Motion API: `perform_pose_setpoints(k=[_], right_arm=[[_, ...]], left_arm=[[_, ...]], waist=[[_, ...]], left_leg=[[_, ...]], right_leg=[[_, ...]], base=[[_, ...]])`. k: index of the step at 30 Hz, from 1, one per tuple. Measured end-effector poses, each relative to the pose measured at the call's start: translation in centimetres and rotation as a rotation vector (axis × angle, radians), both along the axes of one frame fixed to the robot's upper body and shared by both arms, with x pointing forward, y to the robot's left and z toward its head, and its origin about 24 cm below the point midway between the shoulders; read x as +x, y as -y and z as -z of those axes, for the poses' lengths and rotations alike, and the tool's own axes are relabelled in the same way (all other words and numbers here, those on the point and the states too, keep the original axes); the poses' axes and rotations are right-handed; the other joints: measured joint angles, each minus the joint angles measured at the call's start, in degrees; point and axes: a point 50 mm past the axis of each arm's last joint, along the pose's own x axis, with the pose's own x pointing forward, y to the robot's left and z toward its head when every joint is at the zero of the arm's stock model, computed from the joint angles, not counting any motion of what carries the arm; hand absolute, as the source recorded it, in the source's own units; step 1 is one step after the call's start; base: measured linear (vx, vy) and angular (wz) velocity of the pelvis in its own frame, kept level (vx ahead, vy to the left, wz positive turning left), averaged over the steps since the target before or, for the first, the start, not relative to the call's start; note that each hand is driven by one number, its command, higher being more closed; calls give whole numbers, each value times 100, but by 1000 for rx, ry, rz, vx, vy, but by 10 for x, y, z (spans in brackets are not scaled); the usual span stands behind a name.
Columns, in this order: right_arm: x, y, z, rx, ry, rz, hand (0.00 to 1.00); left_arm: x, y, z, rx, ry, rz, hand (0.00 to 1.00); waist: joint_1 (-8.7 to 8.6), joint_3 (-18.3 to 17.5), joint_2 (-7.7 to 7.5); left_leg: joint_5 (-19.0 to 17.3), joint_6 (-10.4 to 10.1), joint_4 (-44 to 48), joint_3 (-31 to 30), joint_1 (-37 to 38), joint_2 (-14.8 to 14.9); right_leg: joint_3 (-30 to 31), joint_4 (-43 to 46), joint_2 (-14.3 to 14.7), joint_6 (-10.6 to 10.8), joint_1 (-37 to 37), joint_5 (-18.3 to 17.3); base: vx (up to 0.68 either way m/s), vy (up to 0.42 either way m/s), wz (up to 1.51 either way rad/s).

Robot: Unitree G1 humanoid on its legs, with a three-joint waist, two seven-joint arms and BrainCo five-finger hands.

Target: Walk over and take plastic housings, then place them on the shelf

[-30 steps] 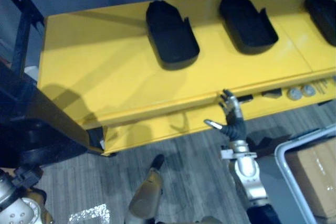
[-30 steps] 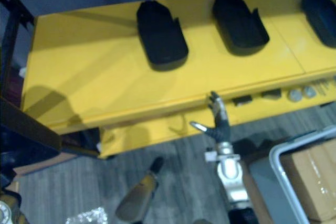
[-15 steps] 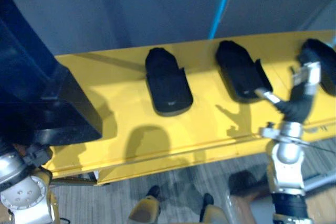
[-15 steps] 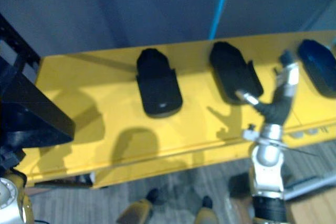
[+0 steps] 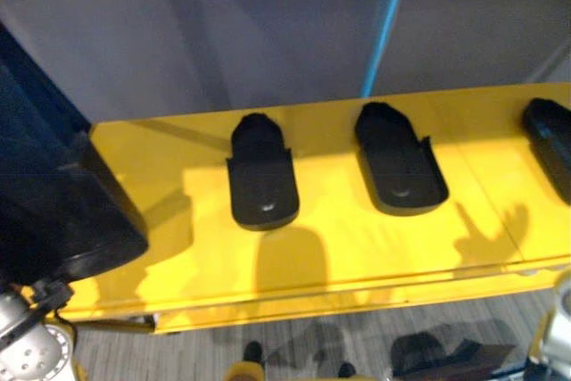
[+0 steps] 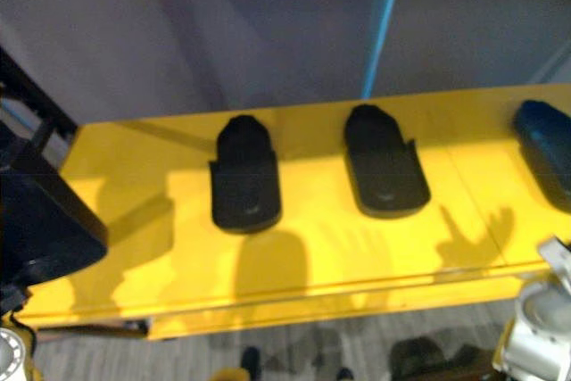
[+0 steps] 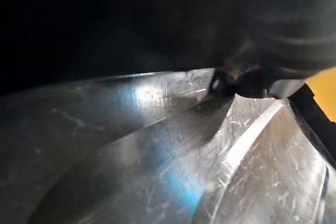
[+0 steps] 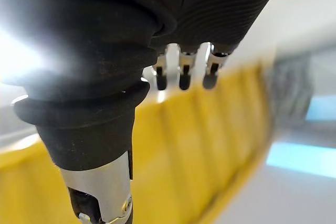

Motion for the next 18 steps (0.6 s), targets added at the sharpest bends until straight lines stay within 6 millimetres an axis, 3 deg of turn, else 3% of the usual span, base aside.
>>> perform_pose_setpoints(k=[3, 6, 9, 11, 15, 18], right_arm=[[-40, 12, 56, 225, -103, 177, 0], [-58, 10, 104, 436, -249, 185, 0], [-67, -6, 154, 661, -440, 115, 0], [-67, -29, 194, 846, -594, 16, 0], [-64, -48, 228, 1000, -782, -130, 0], [-66, -58, 247, 1073, -933, -247, 0]], left_arm=[[-8, -13, 1, 7, -75, -57, 100], [-3, -32, -1, 30, -189, -72, 100], [2, -45, 2, 16, -272, -61, 100], [14, -51, 7, -14, -350, 11, 100], [51, -58, 21, -50, -593, 165, 100], [67, -84, 47, -215, -798, 168, 100]], waist=[[-107, -56, 115], [-188, -217, 349], [-200, -416, 495], [-198, -470, 575], [-122, -480, 546], [-144, -513, 467]], left_leg=[[-32, 47, -16, 228, 119, -19], [-105, 156, -11, 536, 206, 22], [-126, 182, 5, 827, 218, 66], [-123, 172, 12, 1015, 216, 104], [-35, 60, -15, 1276, 207, 154], [72, 7, -140, 1280, 204, 146]], right_leg=[[77, -37, -40, -2, 33, -5], [108, -32, -51, -6, 88, -13], [108, -24, -78, -5, 85, -14], [75, -19, -97, -3, 88, -13], [-23, -63, -127, 20, 63, -17], [-12, -78, -114, 35, 23, 4]], base=[[0, 29, -26], [-13, 18, -17], [4, 15, -5], [-13, 13, 8], [-3, 14, 17], [30, -2, -2]])
